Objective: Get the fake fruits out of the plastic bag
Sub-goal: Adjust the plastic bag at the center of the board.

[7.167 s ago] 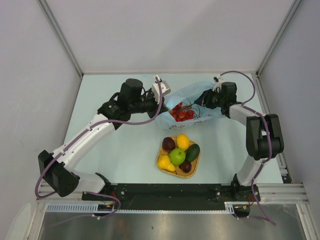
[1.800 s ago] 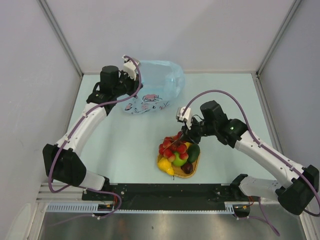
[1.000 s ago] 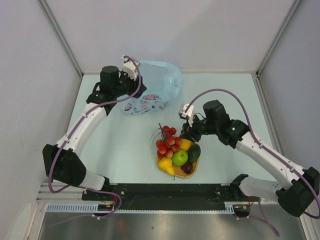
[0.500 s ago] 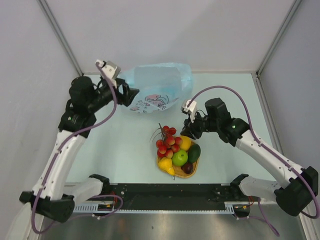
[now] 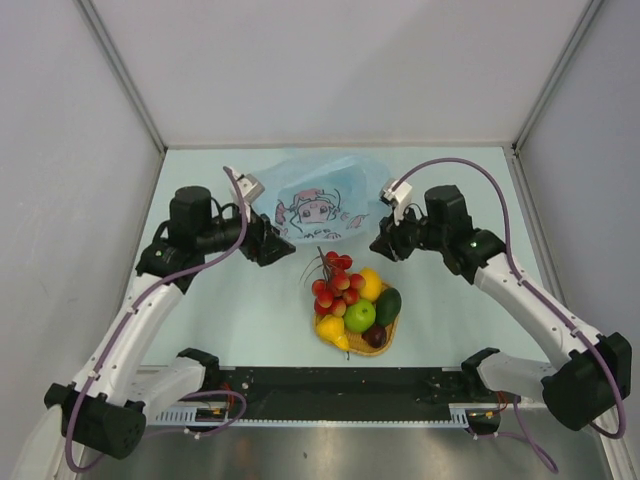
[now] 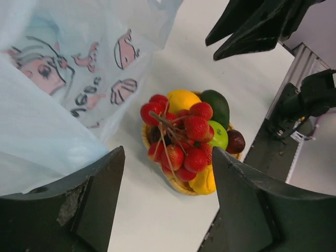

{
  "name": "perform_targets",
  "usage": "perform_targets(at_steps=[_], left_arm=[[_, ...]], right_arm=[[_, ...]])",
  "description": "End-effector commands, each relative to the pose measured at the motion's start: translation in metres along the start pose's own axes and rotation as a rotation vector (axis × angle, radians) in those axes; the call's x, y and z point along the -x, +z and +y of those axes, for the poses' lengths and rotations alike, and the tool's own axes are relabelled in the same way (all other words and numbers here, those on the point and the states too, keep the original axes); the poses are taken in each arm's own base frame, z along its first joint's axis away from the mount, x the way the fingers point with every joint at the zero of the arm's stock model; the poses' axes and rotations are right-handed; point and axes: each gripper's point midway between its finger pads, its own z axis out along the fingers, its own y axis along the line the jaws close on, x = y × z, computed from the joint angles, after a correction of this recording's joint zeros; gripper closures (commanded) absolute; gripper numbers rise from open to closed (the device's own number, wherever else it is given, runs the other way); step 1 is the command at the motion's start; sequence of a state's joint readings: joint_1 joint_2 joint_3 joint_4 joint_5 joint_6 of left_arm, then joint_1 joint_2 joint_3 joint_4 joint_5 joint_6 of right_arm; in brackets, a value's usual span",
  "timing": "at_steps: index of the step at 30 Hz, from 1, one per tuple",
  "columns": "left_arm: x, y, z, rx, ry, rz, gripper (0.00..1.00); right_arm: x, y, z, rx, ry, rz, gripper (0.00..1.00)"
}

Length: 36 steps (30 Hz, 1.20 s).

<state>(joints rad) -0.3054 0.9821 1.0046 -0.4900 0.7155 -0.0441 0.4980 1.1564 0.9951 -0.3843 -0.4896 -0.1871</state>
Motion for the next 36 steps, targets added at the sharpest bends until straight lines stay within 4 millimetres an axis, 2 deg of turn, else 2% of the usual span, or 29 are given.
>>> perform_targets(at_steps=[1, 2, 3, 4, 5, 6, 7, 8, 9, 10, 11, 12, 13, 14, 15, 16, 17, 18, 19, 20, 21, 22, 24, 25, 27, 28, 32, 34, 36], left_arm=[[0.053, -0.016, 0.006, 0.102, 0.188, -0.102, 0.31], [0.058, -0.017, 0.019, 0.163, 0.247, -0.103, 0.38], [0.068, -0.019, 0.028, 0.209, 0.283, -0.112, 0.42], [0.074, -0.017, 0.046, 0.269, 0.331, -0.098, 0.48], [0.082, -0.018, 0.056, 0.299, 0.353, -0.103, 0.53], [0.100, -0.022, 0.059, 0.320, 0.391, -0.131, 0.55], [0.110, -0.019, 0.076, 0.362, 0.412, -0.132, 0.59], [0.123, -0.024, 0.087, 0.402, 0.422, -0.151, 0.69], [0.148, -0.034, 0.090, 0.436, 0.452, -0.195, 0.72], [0.160, -0.043, 0.105, 0.483, 0.454, -0.205, 0.74], [0.167, -0.041, 0.119, 0.498, 0.441, -0.202, 0.89], [0.191, -0.052, 0.119, 0.522, 0.457, -0.246, 0.96], [0.200, -0.062, 0.129, 0.552, 0.428, -0.269, 0.98], [0.207, -0.065, 0.132, 0.557, 0.421, -0.285, 0.89], [0.221, -0.071, 0.125, 0.558, 0.435, -0.320, 0.79], [0.227, -0.074, 0.121, 0.552, 0.428, -0.344, 0.59], [0.232, -0.078, 0.108, 0.524, 0.439, -0.373, 0.52], [0.230, -0.076, 0.103, 0.496, 0.416, -0.390, 0.48], [0.229, -0.076, 0.094, 0.469, 0.410, -0.401, 0.42], [0.226, -0.076, 0.079, 0.415, 0.417, -0.407, 0.40], [0.216, -0.071, 0.075, 0.388, 0.400, -0.388, 0.39], [0.210, -0.070, 0.071, 0.376, 0.398, -0.377, 0.38], [0.195, -0.070, 0.065, 0.369, 0.403, -0.350, 0.37], [0.183, -0.067, 0.070, 0.378, 0.386, -0.330, 0.37], [0.176, -0.073, 0.064, 0.386, 0.397, -0.336, 0.36], [0.167, -0.070, 0.067, 0.388, 0.384, -0.322, 0.36], [0.153, -0.065, 0.068, 0.373, 0.347, -0.315, 0.35], [0.153, -0.061, 0.069, 0.360, 0.331, -0.313, 0.35], [0.155, -0.055, 0.071, 0.341, 0.313, -0.318, 0.35]], right_arm=[[0.018, 0.016, -0.018, -0.045, -0.039, -0.053, 0.64], [0.022, 0.019, -0.026, -0.074, -0.051, -0.065, 0.64], [0.015, 0.029, -0.034, -0.090, -0.044, -0.047, 0.64], [0.016, 0.033, -0.042, -0.105, -0.045, -0.053, 0.64], [0.025, 0.037, -0.052, -0.131, -0.059, -0.089, 0.64], [0.028, 0.042, -0.061, -0.148, -0.063, -0.100, 0.64], [0.024, 0.052, -0.076, -0.168, -0.050, -0.086, 0.65], [0.036, 0.058, -0.087, -0.194, -0.050, -0.123, 0.65], [0.057, 0.059, -0.097, -0.212, -0.054, -0.165, 0.65], [0.065, 0.068, -0.110, -0.226, -0.046, -0.188, 0.65], [0.084, 0.071, -0.114, -0.226, -0.067, -0.239, 0.65], [0.115, 0.069, -0.118, -0.232, -0.106, -0.299, 0.65], [0.115, 0.085, -0.124, -0.230, -0.110, -0.293, 0.65], [0.130, 0.088, -0.132, -0.261, -0.127, -0.323, 0.65], [0.163, 0.085, -0.140, -0.290, -0.160, -0.383, 0.65], [0.160, 0.100, -0.154, -0.311, -0.153, -0.367, 0.66], [0.168, 0.103, -0.169, -0.364, -0.163, -0.370, 0.66], [0.192, 0.097, -0.180, -0.407, -0.212, -0.406, 0.66], [0.181, 0.107, -0.209, -0.476, -0.200, -0.369, 0.66], [0.183, 0.106, -0.224, -0.517, -0.202, -0.371, 0.66], [0.193, 0.097, -0.240, -0.563, -0.209, -0.392, 0.66], [0.182, 0.093, -0.271, -0.634, -0.197, -0.379, 0.66], [0.181, 0.076, -0.303, -0.740, -0.227, -0.377, 0.67], [0.171, 0.061, -0.328, -0.792, -0.219, -0.363, 0.68], [0.162, 0.044, -0.351, -0.844, -0.210, -0.356, 0.69], [0.155, 0.024, -0.370, -0.885, -0.196, -0.351, 0.69], [0.145, -0.005, -0.387, -0.877, -0.164, -0.341, 0.68], [0.129, -0.012, -0.392, -0.899, -0.164, -0.301, 0.69], [0.119, -0.029, -0.397, -0.939, -0.161, -0.277, 0.69]])
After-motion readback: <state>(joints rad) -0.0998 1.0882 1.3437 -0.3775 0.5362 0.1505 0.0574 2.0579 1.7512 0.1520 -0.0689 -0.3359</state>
